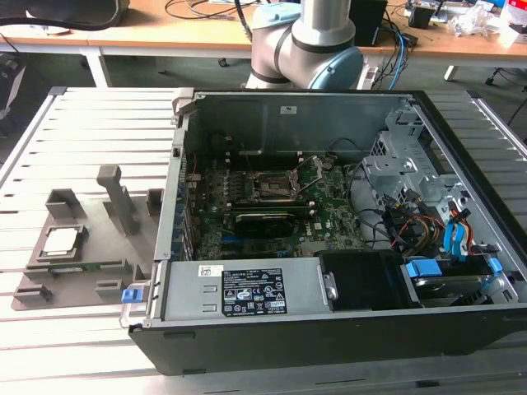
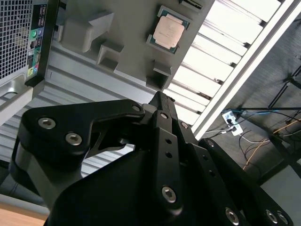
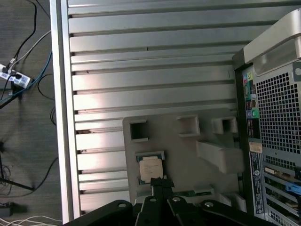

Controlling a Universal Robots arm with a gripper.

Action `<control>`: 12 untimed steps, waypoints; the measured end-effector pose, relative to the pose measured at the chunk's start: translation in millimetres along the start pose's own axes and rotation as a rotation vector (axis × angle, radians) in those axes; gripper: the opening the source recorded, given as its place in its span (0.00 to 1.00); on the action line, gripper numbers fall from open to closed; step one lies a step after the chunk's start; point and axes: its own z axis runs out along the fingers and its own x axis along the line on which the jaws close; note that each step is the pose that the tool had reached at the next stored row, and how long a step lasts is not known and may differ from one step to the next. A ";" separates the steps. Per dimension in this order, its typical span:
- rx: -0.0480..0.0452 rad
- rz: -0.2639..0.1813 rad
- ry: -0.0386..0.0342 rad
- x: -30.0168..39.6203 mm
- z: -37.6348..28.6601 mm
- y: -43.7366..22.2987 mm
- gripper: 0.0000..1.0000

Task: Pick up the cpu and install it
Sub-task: 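Reach for the cpu, then pick up the cpu and move it towards the insertion slot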

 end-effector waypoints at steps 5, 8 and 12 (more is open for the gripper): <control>0.0000 0.000 0.0000 0.6 0.0 -0.1 0.11; 0.0000 0.000 0.0000 0.7 0.0 -0.1 0.11; 0.0000 0.000 0.0000 0.9 0.0 -0.1 0.11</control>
